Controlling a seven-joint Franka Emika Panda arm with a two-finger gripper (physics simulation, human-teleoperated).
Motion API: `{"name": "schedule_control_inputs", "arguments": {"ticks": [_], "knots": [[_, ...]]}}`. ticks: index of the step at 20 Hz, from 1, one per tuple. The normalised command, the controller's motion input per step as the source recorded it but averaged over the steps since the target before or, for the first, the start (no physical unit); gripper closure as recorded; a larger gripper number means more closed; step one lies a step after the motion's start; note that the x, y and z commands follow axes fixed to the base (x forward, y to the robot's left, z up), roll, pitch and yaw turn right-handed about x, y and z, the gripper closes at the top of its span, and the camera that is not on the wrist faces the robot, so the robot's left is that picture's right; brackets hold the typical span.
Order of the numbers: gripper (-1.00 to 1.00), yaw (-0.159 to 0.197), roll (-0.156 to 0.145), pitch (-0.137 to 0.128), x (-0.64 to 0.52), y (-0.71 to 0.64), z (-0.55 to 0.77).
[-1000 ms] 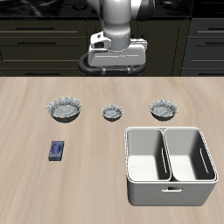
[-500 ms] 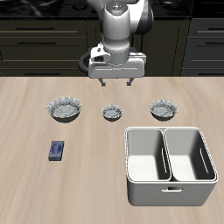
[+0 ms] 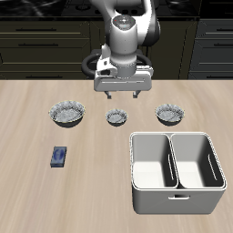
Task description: Place the smallest bowl in the left side of the drainer
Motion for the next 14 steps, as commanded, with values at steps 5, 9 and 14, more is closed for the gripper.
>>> {"name": "schedule_control_inputs", "arguments": {"ticks": [5,9,14], "knots": [[-1.0,0.012,0.013,0.017,-0.02,0.07,-0.26],[-1.0,0.021,-0.005,-0.036,-0.02,0.06,-0.18],[-1.0,0.047,0.016,-0.006,-0.06,0.15,-0.31]]}}
